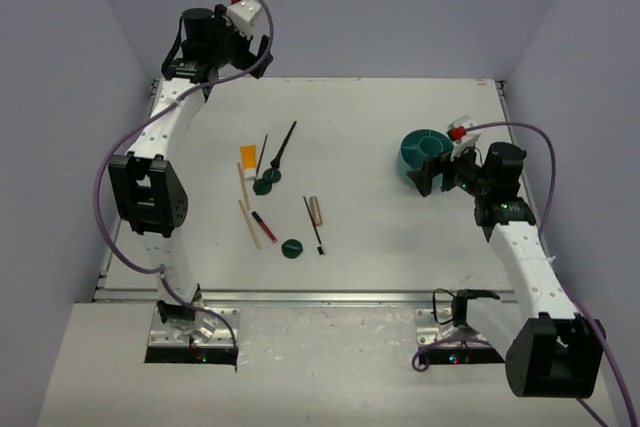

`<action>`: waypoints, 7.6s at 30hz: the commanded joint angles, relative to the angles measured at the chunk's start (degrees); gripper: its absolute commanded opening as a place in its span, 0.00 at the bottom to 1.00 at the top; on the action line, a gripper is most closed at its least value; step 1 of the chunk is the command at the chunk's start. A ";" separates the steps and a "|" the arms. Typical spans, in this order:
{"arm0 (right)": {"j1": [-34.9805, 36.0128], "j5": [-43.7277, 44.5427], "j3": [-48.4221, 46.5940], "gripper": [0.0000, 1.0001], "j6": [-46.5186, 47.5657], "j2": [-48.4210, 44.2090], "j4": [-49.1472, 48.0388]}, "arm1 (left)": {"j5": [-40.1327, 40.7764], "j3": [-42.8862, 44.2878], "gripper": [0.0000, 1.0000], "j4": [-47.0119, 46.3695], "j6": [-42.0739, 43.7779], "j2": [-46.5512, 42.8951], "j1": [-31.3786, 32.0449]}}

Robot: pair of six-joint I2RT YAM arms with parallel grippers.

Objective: Organize the makeup

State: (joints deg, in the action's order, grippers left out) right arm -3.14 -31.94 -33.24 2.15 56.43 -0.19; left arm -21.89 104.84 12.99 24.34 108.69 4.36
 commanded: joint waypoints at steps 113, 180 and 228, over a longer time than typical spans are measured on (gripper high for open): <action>22.82 20.56 -21.69 0.65 -8.91 19.41 18.69 | 16.71 -8.86 0.37 22.12 -25.58 18.97 1.97; 22.03 -2.26 -75.51 0.62 -45.97 56.00 14.94 | -15.06 -0.72 0.00 19.88 -5.84 -2.59 8.35; 24.52 -2.73 -62.94 0.00 -50.93 57.87 -0.17 | -11.08 -0.54 1.00 19.35 -7.36 -1.21 11.99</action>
State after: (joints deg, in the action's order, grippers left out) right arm 22.33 -38.52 -97.43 -53.85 121.02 0.50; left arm -32.49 102.39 34.59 17.57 108.01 16.05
